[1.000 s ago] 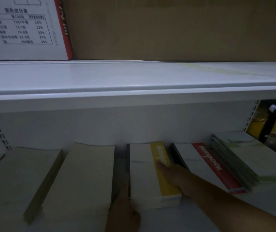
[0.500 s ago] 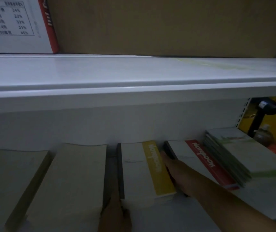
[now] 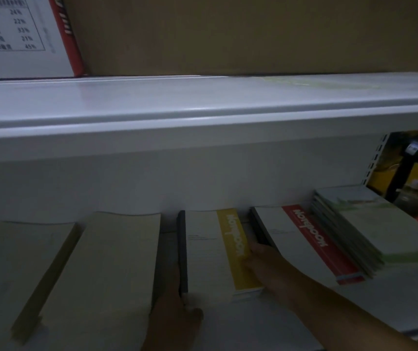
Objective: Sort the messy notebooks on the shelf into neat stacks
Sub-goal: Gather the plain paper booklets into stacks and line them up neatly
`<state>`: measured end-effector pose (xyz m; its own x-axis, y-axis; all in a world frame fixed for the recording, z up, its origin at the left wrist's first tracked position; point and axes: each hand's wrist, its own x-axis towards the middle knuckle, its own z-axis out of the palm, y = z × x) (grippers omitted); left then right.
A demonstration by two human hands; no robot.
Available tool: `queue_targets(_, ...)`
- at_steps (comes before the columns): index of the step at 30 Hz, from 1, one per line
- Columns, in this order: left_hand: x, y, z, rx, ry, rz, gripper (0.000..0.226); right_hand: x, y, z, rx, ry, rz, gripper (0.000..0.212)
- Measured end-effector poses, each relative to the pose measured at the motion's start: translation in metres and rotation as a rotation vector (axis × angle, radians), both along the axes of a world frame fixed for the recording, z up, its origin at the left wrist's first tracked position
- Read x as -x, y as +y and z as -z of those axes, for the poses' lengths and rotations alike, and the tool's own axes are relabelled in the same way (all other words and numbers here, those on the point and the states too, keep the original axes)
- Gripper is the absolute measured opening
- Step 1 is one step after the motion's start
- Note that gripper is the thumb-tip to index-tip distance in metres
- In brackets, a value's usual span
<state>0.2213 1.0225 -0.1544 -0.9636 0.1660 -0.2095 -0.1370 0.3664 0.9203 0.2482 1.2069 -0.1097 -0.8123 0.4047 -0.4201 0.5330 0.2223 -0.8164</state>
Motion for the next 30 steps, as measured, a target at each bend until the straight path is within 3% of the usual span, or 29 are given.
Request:
queue_targets(4, 0.005, 0.007, -0.017, -0.258, -0.187, 0.072, 0.113, -0.001, -0.004, 0.001, 0.055, 0.032, 0.013, 0.027)
queue_targets(7, 0.002, 0.011, -0.025, -0.414, -0.214, 0.023, 0.081, -0.003, -0.006, 0.0, 0.052, 0.056, -0.004, 0.037)
queue_targets(9, -0.001, 0.017, -0.032, -0.394, -0.166, -0.058, 0.069, -0.005, -0.005, -0.001, 0.086, 0.077, -0.039, 0.042)
queue_targets(10, -0.007, 0.018, -0.034, -0.296, -0.026, -0.085, 0.069, -0.005, -0.002, -0.001, 0.109, 0.094, -0.052, 0.044)
queue_targets(12, -0.023, 0.015, -0.041, -0.112, 0.478, 0.003, 0.069, -0.008, 0.009, -0.007, 0.097, 0.209, -0.071, 0.044)
queue_targets(14, -0.04, 0.021, -0.044, -0.035, 0.76, 0.077, 0.067, -0.015, 0.029, -0.016, -0.006, 0.312, -0.073, 0.044)
queue_targets(16, -0.058, 0.042, -0.058, -0.191, 0.568, 0.261, 0.071, -0.024, 0.057, -0.016, -0.323, 0.303, -0.079, 0.041)
queue_targets(17, -0.063, 0.059, -0.054, -0.235, 0.352, 0.352, 0.074, -0.029, 0.073, -0.01, -0.503, 0.266, -0.089, 0.041)
queue_targets(19, -0.066, 0.094, -0.047, -0.168, 0.074, 0.49, 0.08, -0.04, 0.099, 0.006, -0.727, 0.161, -0.101, 0.051)
queue_targets(21, -0.059, 0.129, -0.032, -0.159, -0.114, 0.444, 0.089, -0.049, 0.115, 0.025, -0.803, 0.089, -0.107, 0.063)
queue_targets(25, -0.043, 0.172, -0.019, -0.178, -0.313, 0.161, 0.075, -0.058, 0.121, 0.042, -0.898, 0.096, -0.033, 0.065)
queue_targets(28, -0.041, 0.188, -0.021, -0.265, -0.386, 0.074, 0.075, -0.058, 0.119, 0.046, -0.895, 0.127, 0.022, 0.065)
queue_targets(30, -0.032, 0.192, -0.029, -0.296, -0.42, 0.044, 0.049, -0.059, 0.12, 0.051, -0.937, 0.164, 0.048, 0.064)
